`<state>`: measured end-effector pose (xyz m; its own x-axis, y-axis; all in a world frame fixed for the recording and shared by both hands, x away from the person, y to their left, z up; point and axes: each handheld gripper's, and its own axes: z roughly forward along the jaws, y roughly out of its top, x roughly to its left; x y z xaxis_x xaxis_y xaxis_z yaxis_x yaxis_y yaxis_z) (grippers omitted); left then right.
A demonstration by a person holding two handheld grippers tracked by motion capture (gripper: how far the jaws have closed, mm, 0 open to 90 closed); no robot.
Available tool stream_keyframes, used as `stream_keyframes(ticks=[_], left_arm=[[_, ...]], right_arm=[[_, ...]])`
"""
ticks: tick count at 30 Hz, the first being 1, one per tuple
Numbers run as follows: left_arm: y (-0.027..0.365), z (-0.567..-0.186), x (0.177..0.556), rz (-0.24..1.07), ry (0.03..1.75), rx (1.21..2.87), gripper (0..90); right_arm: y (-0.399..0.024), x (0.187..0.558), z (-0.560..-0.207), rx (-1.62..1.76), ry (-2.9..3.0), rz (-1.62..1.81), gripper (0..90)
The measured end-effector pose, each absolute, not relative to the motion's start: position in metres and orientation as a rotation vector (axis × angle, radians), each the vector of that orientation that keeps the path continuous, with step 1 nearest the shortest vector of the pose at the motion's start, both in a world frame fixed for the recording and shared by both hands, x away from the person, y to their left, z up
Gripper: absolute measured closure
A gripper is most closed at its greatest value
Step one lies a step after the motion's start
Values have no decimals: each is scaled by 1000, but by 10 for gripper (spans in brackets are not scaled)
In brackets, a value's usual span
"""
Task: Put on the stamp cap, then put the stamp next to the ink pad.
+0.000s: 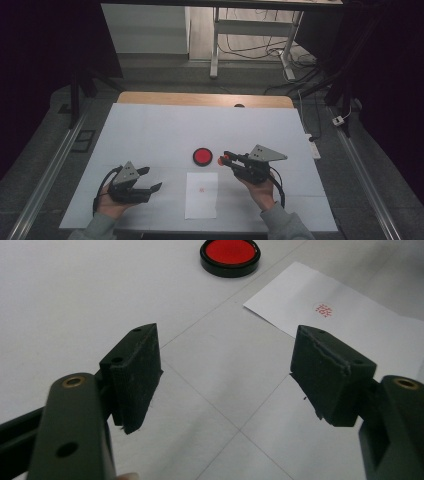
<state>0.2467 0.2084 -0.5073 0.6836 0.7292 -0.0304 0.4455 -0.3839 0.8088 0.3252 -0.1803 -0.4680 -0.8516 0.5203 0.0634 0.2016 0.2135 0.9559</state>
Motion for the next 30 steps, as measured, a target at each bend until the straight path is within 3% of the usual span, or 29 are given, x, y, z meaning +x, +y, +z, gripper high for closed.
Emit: stream_keyframes(ticks=[30], left_arm=[[208,-508,248,405,911,2044,281]], right_arm=[[-168,360,-494,763,2287,1488,721]])
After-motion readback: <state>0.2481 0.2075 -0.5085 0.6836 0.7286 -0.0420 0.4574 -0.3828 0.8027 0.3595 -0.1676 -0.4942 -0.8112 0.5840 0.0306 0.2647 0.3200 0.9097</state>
